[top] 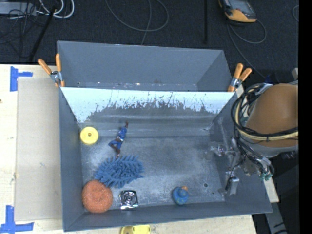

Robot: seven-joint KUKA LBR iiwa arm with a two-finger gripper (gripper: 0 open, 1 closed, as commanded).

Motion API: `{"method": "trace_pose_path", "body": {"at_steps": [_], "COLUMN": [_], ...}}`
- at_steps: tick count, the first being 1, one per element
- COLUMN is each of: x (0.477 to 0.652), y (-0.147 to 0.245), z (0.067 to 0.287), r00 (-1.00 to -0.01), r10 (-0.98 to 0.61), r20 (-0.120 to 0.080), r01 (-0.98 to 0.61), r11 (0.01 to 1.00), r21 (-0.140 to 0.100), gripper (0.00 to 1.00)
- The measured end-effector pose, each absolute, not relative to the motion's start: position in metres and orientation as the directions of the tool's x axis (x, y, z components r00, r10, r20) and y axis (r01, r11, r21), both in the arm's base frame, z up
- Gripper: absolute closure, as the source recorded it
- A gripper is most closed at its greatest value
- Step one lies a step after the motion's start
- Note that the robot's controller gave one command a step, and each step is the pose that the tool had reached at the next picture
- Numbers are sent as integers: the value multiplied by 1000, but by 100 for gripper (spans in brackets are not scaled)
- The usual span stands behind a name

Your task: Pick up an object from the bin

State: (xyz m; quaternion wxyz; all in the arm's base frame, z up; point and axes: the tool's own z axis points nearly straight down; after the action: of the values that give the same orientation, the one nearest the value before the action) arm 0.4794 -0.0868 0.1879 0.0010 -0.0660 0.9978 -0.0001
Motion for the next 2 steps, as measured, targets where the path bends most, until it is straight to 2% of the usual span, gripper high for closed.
{"method": "trace_pose_path", "body": {"at_steps": [1, 2], "x": [478, 473], "y": [-15, -9], "z": [165, 146], "r00": [-879, -899], "r10": [-477, -437], "r20": [1, 1], "r01": [-477, -437], "r11": [879, 899], "r21": [1, 2], "gripper": [0, 0]}}
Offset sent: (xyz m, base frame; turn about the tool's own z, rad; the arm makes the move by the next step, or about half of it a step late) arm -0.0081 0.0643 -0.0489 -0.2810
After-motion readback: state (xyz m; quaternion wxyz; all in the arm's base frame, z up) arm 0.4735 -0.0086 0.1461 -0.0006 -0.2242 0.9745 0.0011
